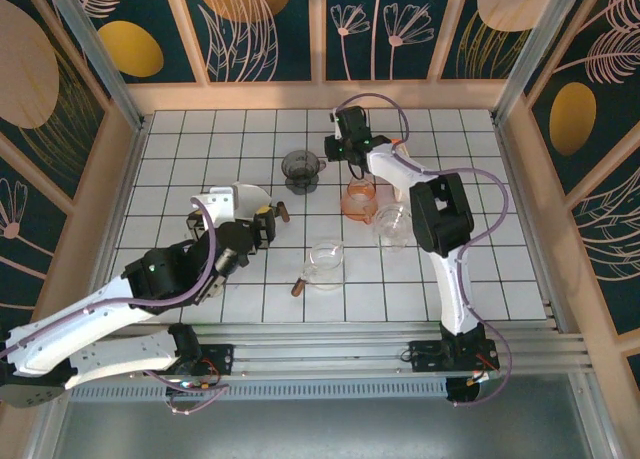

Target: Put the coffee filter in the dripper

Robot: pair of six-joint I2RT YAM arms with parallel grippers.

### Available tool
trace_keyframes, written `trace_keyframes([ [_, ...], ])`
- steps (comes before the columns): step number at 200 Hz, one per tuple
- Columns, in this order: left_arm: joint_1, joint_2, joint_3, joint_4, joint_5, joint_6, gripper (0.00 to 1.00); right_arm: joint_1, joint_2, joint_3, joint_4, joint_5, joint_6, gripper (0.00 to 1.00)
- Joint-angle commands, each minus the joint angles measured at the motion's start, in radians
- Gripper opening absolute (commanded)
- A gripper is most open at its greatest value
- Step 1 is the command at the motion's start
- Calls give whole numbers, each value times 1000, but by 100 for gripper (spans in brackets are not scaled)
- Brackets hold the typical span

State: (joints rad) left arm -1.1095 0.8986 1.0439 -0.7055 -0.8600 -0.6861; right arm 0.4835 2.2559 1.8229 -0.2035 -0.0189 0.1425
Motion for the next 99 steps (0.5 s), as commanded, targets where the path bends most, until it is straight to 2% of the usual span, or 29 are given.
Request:
trace_keyframes([
  [1, -4, 6, 31, 11, -1, -10, 99, -8, 42, 80, -71, -66, -42, 19],
  [50, -6, 13, 38, 5, -3, -13, 99, -1, 55, 64, -77, -149, -57, 14],
  [99, -4, 5, 30, 0, -8, -18, 99, 26, -21, -56, -45, -142, -53, 12],
])
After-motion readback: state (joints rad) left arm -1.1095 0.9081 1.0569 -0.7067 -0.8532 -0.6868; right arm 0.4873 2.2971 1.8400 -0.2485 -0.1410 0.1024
